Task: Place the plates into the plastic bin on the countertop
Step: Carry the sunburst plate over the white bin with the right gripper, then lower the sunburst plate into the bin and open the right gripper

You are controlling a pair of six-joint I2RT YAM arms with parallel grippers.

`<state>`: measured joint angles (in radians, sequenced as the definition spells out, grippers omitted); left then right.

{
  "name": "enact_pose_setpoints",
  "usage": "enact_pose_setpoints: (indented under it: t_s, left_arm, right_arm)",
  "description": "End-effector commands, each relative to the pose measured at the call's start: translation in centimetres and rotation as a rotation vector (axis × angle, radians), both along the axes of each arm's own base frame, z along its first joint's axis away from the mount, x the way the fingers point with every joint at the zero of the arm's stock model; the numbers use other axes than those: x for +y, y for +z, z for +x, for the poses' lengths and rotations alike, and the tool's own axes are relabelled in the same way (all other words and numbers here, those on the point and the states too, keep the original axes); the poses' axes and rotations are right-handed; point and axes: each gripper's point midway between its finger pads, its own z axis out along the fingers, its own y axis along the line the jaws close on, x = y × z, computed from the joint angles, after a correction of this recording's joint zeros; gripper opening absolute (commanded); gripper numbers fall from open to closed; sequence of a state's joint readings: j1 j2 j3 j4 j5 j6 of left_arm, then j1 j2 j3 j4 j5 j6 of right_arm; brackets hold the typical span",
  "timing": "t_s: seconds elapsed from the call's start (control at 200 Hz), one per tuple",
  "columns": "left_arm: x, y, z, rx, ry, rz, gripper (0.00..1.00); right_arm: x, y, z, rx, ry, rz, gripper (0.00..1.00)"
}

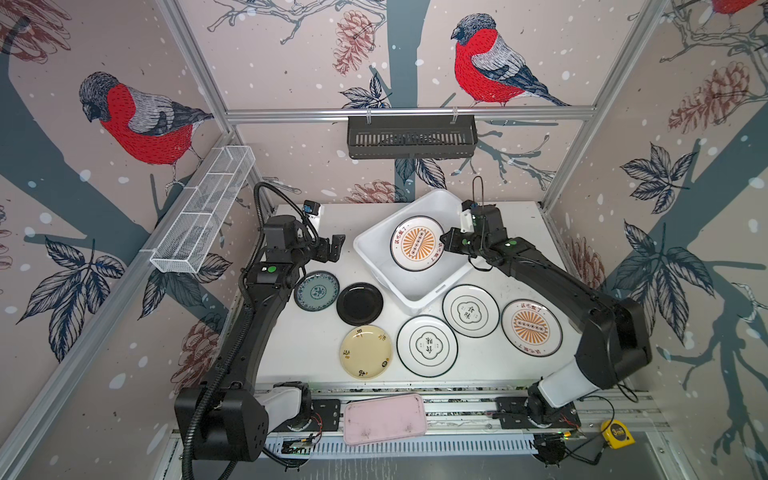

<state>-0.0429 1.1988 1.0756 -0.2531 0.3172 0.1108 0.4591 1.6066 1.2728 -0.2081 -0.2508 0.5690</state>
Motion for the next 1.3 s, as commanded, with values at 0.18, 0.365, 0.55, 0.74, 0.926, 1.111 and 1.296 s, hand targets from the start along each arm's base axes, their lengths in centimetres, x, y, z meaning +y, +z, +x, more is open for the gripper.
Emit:
enact_pose_setpoints:
  t_s: [0.18, 0.365, 0.55, 0.74, 0.926, 1.111, 1.296]
  left_arm:
    - [-0.5, 0.3, -0.3, -0.003, -0.025, -0.014, 0.98]
    - [-0.6, 0.4, -0.5, -0.006, -0.032, -0.015, 0.98]
    - [-0.7, 0.4, -0.5, -0.006, -0.040, -0.021, 0.98]
    - [-0.9, 0.4, -0.6, -0.009, -0.048, -0.034, 0.98]
    - [-1.0, 0.7, -0.7, -0.016, -0.049, -0.036, 0.97]
    - [-1.1, 0.7, -0.7, -0.018, -0.052, -0.041, 0.98]
    - [-1.1, 0.8, -0.8, -0.018, -0.054, -0.043, 0.98]
  right_arm:
    - [3.2, -5.2, 0.9, 0.085, 0.155, -0.031, 0.01]
    - [3.9, -7.6, 1.8, 0.126, 0.205, -0.062, 0.01]
    - [4.5, -9.4, 2.5, 0.172, 0.257, -0.082, 0.01]
    - [4.3, -11.0, 3.3, 0.199, 0.269, -0.067, 0.02]
    - [4.4, -11.9, 3.5, 0.228, 0.300, -0.028, 0.05]
    - [3.9, -13.5, 3.7, 0.261, 0.297, -0.047, 0.06]
    - [3.2, -14.6, 4.1, 0.283, 0.290, -0.048, 0.10]
